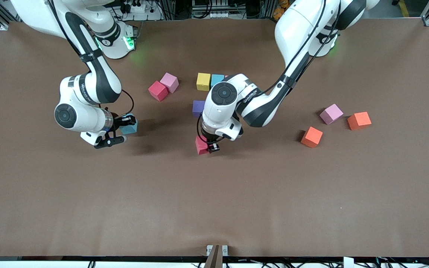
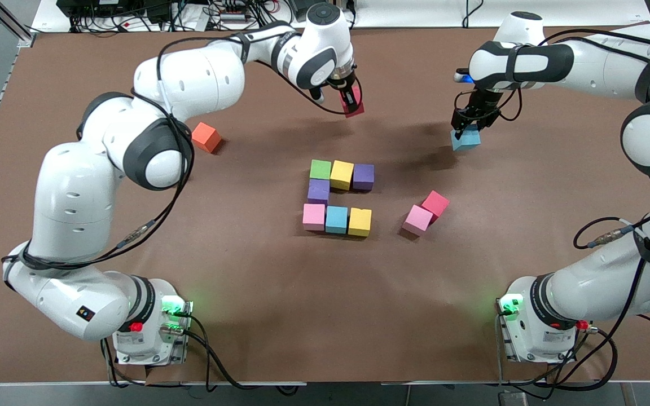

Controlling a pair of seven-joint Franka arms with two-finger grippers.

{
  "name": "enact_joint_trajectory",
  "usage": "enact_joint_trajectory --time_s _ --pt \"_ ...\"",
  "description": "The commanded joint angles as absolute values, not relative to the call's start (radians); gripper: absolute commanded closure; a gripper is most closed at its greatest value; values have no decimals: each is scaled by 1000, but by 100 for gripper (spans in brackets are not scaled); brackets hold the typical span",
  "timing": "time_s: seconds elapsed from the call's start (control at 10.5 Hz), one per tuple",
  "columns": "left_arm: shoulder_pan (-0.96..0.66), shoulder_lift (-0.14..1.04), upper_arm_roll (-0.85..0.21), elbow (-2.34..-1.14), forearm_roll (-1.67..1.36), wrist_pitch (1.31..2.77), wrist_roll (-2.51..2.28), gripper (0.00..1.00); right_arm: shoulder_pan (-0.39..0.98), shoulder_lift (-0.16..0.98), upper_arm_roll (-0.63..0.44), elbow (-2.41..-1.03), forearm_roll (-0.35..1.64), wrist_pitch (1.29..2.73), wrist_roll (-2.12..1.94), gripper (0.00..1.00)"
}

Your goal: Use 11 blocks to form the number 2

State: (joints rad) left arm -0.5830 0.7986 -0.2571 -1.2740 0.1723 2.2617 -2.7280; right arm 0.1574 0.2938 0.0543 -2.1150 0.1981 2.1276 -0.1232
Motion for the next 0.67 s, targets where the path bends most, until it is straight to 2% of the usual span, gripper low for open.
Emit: enact_joint_trajectory --time_s 0.0,0.57 --pt "-554 672 -258 -1353 193 2143 -2717 84 150 302 58 -2098 195 2117 -129 54" --pt "-538 655 -259 -1362 193 2108 -2547 84 152 302 58 -2098 195 2117 -129 54"
